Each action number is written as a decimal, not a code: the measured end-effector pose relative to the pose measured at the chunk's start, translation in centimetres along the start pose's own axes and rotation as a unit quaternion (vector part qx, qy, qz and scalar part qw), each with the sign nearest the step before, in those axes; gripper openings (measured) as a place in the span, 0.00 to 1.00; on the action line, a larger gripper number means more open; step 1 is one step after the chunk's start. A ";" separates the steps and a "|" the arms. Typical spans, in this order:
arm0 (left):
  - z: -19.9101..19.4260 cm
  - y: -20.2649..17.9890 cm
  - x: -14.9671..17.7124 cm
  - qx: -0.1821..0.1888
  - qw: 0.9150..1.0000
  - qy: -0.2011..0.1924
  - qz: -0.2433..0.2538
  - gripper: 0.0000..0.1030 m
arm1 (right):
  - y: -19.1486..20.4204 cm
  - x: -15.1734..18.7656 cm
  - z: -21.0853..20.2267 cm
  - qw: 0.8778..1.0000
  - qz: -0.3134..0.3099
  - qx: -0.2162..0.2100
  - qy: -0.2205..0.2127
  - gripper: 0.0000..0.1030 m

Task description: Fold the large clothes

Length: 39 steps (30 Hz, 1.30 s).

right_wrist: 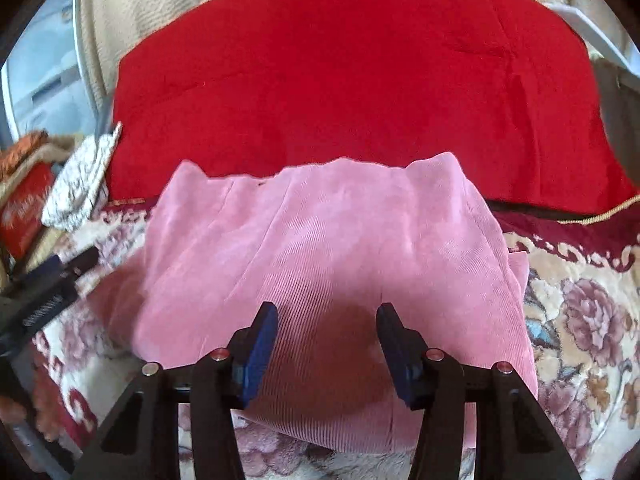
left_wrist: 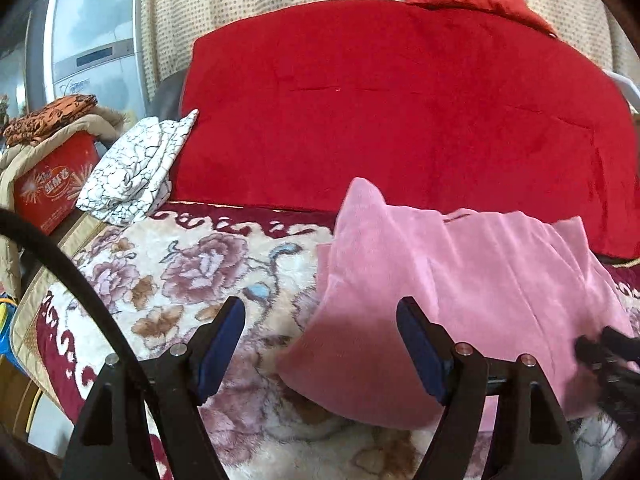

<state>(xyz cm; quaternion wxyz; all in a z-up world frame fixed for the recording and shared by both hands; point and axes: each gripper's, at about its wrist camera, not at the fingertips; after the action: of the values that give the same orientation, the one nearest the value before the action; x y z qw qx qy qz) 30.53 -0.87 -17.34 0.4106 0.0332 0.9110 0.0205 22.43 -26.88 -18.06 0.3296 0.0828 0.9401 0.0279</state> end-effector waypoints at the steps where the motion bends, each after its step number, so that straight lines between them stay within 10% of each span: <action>1: -0.1 -0.4 0.1 -0.004 1.000 0.000 0.008 0.76 | 0.1 0.3 0.4 1.000 -0.001 0.004 0.009 0.54; 39: 4.7 -3.1 1.0 -0.019 0.996 0.069 0.046 0.76 | 1.7 1.3 1.4 0.996 -0.049 0.053 -0.049 0.54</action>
<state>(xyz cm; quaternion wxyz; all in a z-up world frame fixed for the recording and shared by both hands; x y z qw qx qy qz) 33.29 -3.87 -21.39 0.3461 0.0660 0.9340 0.0589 22.53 -24.97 -19.79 0.3713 0.0548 0.9259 -0.0424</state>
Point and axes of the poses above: each gripper's, at about its wrist camera, not at the fingertips, and z roughly the way its jaws point, y to its left, x to its underside, and after that the axes turned 4 degrees about y, right-handed
